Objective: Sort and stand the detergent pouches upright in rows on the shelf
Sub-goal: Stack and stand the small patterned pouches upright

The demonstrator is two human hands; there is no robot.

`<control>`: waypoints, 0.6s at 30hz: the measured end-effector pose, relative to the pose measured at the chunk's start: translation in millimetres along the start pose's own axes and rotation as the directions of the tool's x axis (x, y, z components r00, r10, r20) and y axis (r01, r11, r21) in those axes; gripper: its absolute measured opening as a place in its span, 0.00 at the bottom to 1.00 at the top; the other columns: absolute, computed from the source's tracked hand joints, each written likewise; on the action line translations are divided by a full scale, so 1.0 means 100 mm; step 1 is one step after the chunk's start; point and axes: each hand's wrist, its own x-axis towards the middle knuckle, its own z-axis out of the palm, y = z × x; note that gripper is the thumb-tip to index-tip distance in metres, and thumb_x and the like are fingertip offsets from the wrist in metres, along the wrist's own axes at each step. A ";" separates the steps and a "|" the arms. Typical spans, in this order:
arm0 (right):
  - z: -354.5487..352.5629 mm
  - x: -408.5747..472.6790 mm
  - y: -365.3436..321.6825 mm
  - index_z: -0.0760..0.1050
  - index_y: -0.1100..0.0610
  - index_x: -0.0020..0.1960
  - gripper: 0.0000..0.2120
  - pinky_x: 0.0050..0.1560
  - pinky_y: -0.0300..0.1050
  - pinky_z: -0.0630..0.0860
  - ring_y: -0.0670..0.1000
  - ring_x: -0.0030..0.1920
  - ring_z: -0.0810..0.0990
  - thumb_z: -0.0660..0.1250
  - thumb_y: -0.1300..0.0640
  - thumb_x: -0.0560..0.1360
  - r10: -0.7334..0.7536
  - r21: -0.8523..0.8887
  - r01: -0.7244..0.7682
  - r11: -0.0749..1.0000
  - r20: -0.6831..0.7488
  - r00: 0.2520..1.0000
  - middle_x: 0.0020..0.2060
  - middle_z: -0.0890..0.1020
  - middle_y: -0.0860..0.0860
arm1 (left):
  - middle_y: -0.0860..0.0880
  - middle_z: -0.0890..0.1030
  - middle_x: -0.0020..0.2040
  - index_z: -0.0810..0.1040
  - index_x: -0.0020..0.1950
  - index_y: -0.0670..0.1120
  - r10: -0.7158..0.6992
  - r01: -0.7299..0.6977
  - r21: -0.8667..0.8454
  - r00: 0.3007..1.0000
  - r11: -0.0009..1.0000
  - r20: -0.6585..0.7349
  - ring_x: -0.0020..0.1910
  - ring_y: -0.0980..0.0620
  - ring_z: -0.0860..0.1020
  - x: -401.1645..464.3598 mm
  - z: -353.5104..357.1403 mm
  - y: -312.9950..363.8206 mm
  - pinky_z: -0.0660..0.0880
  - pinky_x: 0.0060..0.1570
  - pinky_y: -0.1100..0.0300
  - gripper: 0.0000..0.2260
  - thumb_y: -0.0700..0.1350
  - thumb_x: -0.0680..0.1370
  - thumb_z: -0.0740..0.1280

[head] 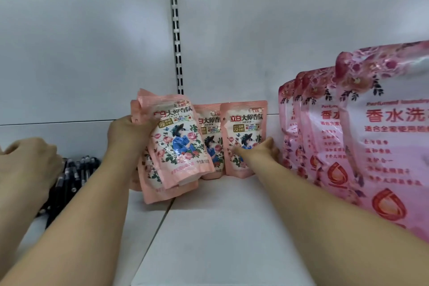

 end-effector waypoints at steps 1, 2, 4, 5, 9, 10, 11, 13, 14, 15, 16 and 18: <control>0.02 0.01 0.02 0.45 0.57 0.74 0.47 0.67 0.53 0.61 0.59 0.71 0.57 0.72 0.46 0.68 -0.003 -0.037 0.003 0.999 -0.004 1.000 0.72 0.54 0.59 | 0.41 0.83 0.42 0.77 0.36 0.48 -0.002 0.001 -0.014 1.000 1.000 -0.004 0.42 0.41 0.82 0.00 0.01 0.00 0.78 0.50 0.44 0.09 0.50 0.71 0.72; 0.03 0.04 0.04 0.46 0.56 0.73 0.47 0.67 0.53 0.62 0.59 0.71 0.58 0.72 0.46 0.68 -0.008 -0.070 0.007 0.997 -0.014 1.000 0.72 0.56 0.58 | 0.41 0.83 0.42 0.76 0.36 0.48 -0.006 0.005 -0.024 1.000 1.000 -0.011 0.43 0.41 0.82 -0.01 0.01 0.00 0.78 0.50 0.44 0.09 0.50 0.71 0.72; 0.01 0.07 0.07 0.49 0.56 0.72 0.44 0.66 0.54 0.63 0.60 0.70 0.60 0.72 0.45 0.67 -0.025 -0.113 0.018 0.993 -0.063 0.998 0.70 0.58 0.58 | 0.41 0.83 0.43 0.76 0.36 0.47 -0.011 0.010 -0.042 1.000 0.999 -0.019 0.44 0.40 0.82 -0.01 0.02 0.01 0.77 0.51 0.44 0.10 0.51 0.71 0.72; 0.00 0.08 0.07 0.49 0.56 0.71 0.44 0.66 0.55 0.63 0.60 0.70 0.60 0.72 0.45 0.67 -0.025 -0.111 0.015 0.994 -0.088 0.996 0.70 0.58 0.58 | 0.41 0.83 0.43 0.76 0.36 0.47 -0.020 0.019 -0.069 1.000 0.997 -0.018 0.43 0.41 0.82 -0.01 0.02 0.02 0.77 0.51 0.44 0.10 0.51 0.71 0.72; -0.01 0.05 0.07 0.45 0.58 0.74 0.44 0.67 0.56 0.63 0.61 0.71 0.59 0.70 0.48 0.71 -0.018 -0.090 0.006 0.996 -0.125 0.992 0.73 0.54 0.58 | 0.44 0.83 0.41 0.77 0.38 0.48 -0.030 0.023 -0.140 0.999 0.990 -0.045 0.42 0.44 0.82 -0.01 0.00 0.01 0.78 0.49 0.47 0.09 0.52 0.71 0.71; -0.02 0.03 0.08 0.42 0.57 0.75 0.44 0.68 0.56 0.61 0.61 0.72 0.57 0.69 0.49 0.72 -0.050 -0.134 0.033 0.990 -0.126 0.991 0.74 0.51 0.58 | 0.46 0.83 0.41 0.77 0.38 0.49 -0.034 0.023 -0.165 0.997 0.986 -0.067 0.41 0.45 0.82 -0.01 0.00 0.01 0.78 0.48 0.48 0.08 0.52 0.71 0.71; -0.03 0.00 0.08 0.39 0.56 0.75 0.44 0.69 0.56 0.59 0.61 0.73 0.54 0.67 0.50 0.73 -0.105 -0.199 0.078 0.977 -0.126 0.986 0.75 0.47 0.57 | 0.47 0.82 0.40 0.77 0.38 0.49 -0.036 0.017 -0.200 0.995 0.980 -0.093 0.41 0.46 0.82 0.00 -0.01 0.01 0.78 0.48 0.49 0.08 0.51 0.71 0.71; -0.04 -0.06 0.07 0.33 0.54 0.74 0.44 0.72 0.54 0.50 0.59 0.75 0.46 0.64 0.51 0.76 -0.282 -0.380 0.223 0.898 -0.107 0.953 0.75 0.41 0.57 | 0.50 0.81 0.38 0.76 0.37 0.49 -0.029 -0.010 -0.252 0.988 0.968 -0.150 0.39 0.50 0.80 0.02 -0.04 0.00 0.77 0.46 0.54 0.07 0.49 0.72 0.71; -0.03 -0.09 0.05 0.31 0.53 0.74 0.43 0.73 0.52 0.46 0.57 0.75 0.42 0.62 0.52 0.77 -0.384 -0.468 0.308 0.828 -0.074 0.920 0.75 0.39 0.56 | 0.51 0.80 0.37 0.76 0.36 0.49 -0.019 -0.028 -0.259 0.985 0.965 -0.174 0.37 0.52 0.80 0.03 -0.05 -0.01 0.76 0.44 0.57 0.07 0.49 0.72 0.71; -0.01 -0.12 0.04 0.30 0.52 0.74 0.42 0.73 0.51 0.42 0.56 0.75 0.39 0.61 0.52 0.77 -0.467 -0.536 0.383 0.752 -0.024 0.884 0.74 0.37 0.55 | 0.52 0.80 0.37 0.76 0.36 0.49 -0.007 -0.045 -0.264 0.981 0.963 -0.192 0.35 0.54 0.79 0.04 -0.06 -0.01 0.76 0.42 0.59 0.08 0.48 0.72 0.71; 0.02 -0.14 0.04 0.30 0.51 0.74 0.41 0.72 0.51 0.39 0.56 0.75 0.37 0.60 0.51 0.78 -0.513 -0.585 0.434 0.685 0.036 0.858 0.74 0.36 0.55 | 0.52 0.80 0.36 0.76 0.35 0.49 0.005 -0.062 -0.269 0.978 0.961 -0.207 0.34 0.55 0.78 0.05 -0.07 -0.02 0.75 0.40 0.61 0.08 0.48 0.72 0.71; 0.08 -0.14 0.05 0.30 0.50 0.73 0.38 0.71 0.54 0.34 0.56 0.73 0.33 0.56 0.47 0.79 -0.486 -0.654 0.453 0.606 0.146 0.862 0.73 0.32 0.53 | 0.53 0.79 0.36 0.75 0.35 0.49 0.022 -0.084 -0.279 0.976 0.957 -0.218 0.33 0.56 0.77 0.06 -0.07 -0.02 0.74 0.36 0.63 0.08 0.48 0.73 0.70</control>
